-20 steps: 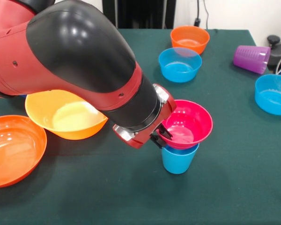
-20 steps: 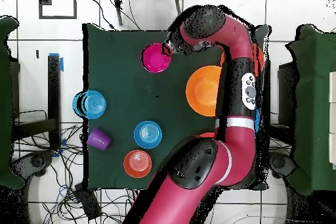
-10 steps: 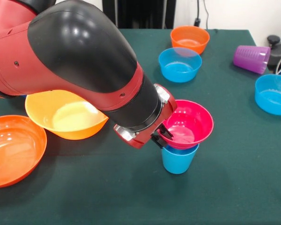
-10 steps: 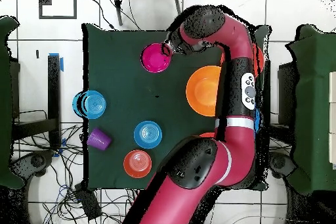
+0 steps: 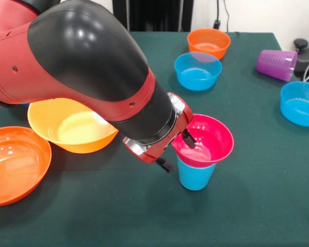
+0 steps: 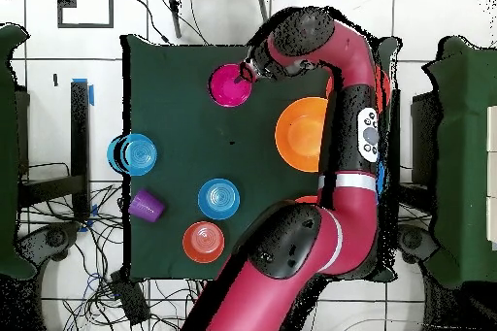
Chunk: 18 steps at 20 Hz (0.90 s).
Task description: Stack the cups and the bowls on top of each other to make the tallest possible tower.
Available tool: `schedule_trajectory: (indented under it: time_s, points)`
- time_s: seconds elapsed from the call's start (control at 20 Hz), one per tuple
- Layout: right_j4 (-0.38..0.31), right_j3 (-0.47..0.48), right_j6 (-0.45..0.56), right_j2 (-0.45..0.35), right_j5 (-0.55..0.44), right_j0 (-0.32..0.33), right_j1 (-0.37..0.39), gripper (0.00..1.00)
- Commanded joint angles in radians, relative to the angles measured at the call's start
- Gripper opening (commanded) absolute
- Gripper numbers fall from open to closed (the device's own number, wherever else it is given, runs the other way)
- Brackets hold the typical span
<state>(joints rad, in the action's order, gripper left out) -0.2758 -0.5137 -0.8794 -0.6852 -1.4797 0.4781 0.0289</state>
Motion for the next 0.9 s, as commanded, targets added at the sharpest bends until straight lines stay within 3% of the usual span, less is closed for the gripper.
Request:
schedule_trajectory:
  time_s: [0.05,0.7,0.9]
  points:
    - [-0.032,0.028,-0.053,0.0,-0.004,-0.023,-0.03,1.0]
    - [-0.02,0.012,-0.057,0.002,0.005,-0.024,-0.023,1.0]
    - [-0.002,-0.014,-0.078,0.006,-0.016,-0.027,0.012,1.0]
